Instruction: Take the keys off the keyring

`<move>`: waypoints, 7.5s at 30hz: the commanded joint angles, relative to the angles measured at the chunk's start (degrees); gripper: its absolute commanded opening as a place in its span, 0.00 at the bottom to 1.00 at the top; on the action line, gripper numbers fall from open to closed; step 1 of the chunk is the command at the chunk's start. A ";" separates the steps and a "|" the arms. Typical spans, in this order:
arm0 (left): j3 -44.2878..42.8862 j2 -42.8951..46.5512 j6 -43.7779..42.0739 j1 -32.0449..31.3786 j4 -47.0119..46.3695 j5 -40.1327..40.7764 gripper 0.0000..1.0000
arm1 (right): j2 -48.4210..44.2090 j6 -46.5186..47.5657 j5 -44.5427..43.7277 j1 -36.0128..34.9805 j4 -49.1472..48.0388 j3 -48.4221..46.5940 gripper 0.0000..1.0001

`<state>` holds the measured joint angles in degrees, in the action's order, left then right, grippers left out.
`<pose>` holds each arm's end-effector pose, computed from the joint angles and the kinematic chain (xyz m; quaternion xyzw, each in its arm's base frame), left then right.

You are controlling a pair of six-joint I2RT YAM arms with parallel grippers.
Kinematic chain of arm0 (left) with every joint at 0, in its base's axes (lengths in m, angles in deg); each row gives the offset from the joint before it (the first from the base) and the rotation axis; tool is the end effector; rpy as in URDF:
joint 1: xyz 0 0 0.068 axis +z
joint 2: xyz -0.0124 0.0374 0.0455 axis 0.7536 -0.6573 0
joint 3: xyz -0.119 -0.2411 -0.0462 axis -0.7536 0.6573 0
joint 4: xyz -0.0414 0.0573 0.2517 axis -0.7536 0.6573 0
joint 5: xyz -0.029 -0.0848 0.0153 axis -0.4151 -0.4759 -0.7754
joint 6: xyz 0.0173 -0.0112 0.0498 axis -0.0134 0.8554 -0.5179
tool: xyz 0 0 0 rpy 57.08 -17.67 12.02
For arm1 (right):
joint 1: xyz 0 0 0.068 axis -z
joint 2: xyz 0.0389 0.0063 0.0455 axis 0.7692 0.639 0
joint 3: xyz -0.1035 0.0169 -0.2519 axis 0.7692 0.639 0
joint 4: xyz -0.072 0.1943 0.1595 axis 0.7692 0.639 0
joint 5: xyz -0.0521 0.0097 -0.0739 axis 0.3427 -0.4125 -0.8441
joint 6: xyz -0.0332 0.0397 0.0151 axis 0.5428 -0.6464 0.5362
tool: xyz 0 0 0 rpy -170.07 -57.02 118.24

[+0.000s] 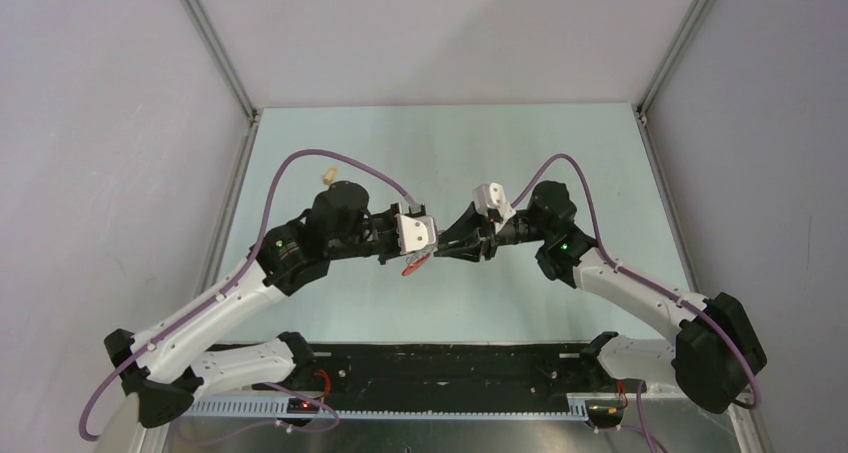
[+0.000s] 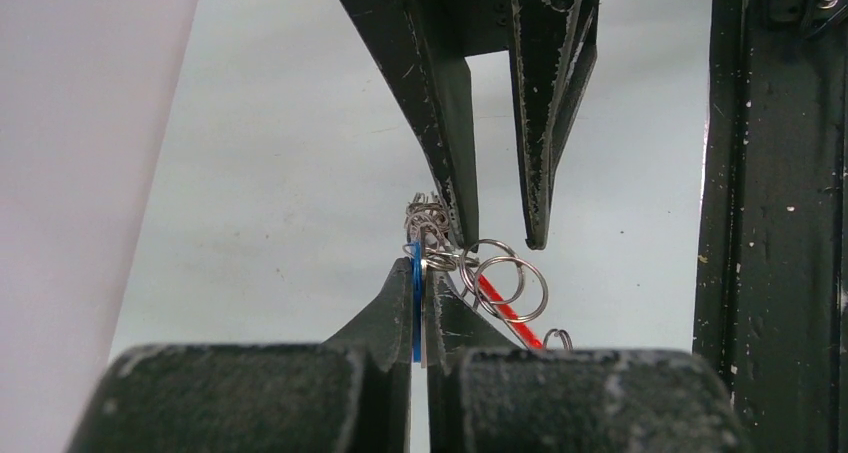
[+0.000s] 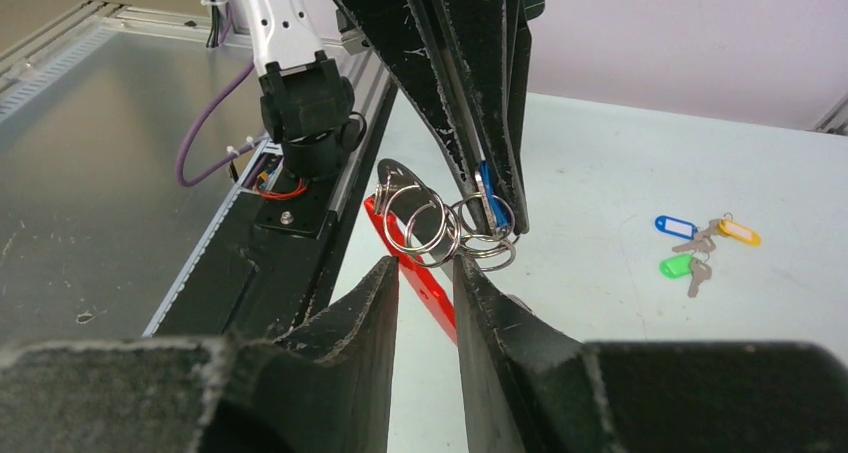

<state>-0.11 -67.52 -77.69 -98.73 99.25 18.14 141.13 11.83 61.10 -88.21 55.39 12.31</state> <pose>0.1301 -0.1699 0.3709 0.6149 0.5749 -0.1971 0.5026 0.1867 0.1849 0.3098 -0.5617 0.4114 0.5078 0.5073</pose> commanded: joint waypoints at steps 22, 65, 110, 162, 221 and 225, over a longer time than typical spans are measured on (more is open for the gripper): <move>-0.36 0.89 0.04 0.31 -3.43 -1.66 0.00 | 0.35 -4.90 -3.02 -0.99 -6.91 -2.54 0.31; -0.72 -0.04 1.51 0.99 -4.26 3.43 0.00 | -7.07 -2.08 -6.01 2.37 -6.89 0.48 0.27; -9.89 -29.65 19.51 -1.78 -4.07 6.18 0.00 | -7.30 1.61 -2.99 19.63 14.13 7.44 0.40; -9.25 -27.41 16.75 -3.20 -4.05 6.32 0.00 | 3.88 13.77 -8.51 17.14 20.03 2.25 0.52; -10.41 -27.25 16.72 -1.30 -2.91 12.24 0.00 | 5.04 12.69 -1.34 19.32 24.48 2.47 0.25; -10.38 -27.06 16.84 -1.36 -2.86 12.05 0.00 | 4.38 11.96 -2.61 19.38 23.99 2.43 0.45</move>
<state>-8.07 -96.66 -60.32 -100.48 98.12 31.15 146.38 23.06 58.60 -68.69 79.61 15.74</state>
